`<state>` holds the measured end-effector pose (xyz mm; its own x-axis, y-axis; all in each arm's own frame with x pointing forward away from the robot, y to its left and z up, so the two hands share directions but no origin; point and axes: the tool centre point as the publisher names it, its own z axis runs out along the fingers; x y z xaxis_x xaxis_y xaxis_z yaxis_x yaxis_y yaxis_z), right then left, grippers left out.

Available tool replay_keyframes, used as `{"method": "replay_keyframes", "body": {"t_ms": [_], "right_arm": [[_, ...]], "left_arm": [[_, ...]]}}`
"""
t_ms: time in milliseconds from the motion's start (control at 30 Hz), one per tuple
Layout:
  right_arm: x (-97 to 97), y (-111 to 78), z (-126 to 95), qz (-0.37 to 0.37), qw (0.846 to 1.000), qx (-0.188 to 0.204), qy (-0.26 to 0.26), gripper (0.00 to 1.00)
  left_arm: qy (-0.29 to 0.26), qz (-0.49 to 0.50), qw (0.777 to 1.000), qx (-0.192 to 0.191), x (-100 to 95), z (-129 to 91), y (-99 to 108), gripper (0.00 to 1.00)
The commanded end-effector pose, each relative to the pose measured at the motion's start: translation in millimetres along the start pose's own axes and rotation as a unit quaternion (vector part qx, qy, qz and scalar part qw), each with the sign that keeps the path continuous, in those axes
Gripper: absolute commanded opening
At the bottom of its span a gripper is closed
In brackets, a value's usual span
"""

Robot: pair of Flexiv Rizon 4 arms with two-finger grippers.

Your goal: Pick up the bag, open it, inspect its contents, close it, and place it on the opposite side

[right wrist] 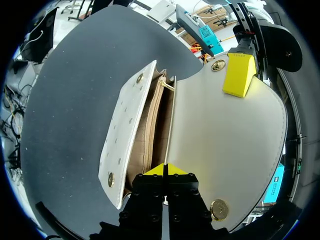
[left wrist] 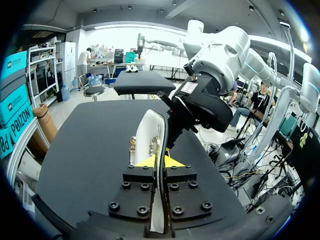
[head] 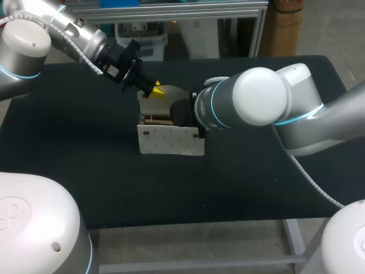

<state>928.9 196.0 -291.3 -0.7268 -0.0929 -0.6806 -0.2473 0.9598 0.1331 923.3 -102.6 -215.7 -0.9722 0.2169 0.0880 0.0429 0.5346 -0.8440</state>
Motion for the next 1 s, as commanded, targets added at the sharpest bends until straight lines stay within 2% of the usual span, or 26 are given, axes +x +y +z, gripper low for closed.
{"method": "replay_keyframes", "body": {"t_ms": [33,233,400,700,1000], "right_arm": [[-0.1,4.0,10.8,0.008,1.000,0.011,0.010,0.00],[2.3,4.2,17.8,0.023,0.999,0.024,0.020,0.00],[3.7,3.8,22.4,0.037,0.999,0.023,0.031,0.00],[7.0,8.4,18.0,0.042,0.999,0.020,0.026,0.00],[13.8,13.9,27.5,0.036,0.999,0.022,0.029,0.00]], "left_arm": [[-0.001,0.000,1.000,0.000,-0.2,0.2,-0.6,0.00],[-0.002,0.000,1.000,-0.001,-0.3,-0.1,-1.2,0.00],[-0.003,0.001,1.000,-0.001,-0.3,-0.3,-1.7,0.00],[-0.003,0.001,1.000,0.001,-1.6,-1.3,-0.5,0.00],[-0.004,0.000,1.000,0.001,-1.6,-1.7,0.4,0.00]]}}
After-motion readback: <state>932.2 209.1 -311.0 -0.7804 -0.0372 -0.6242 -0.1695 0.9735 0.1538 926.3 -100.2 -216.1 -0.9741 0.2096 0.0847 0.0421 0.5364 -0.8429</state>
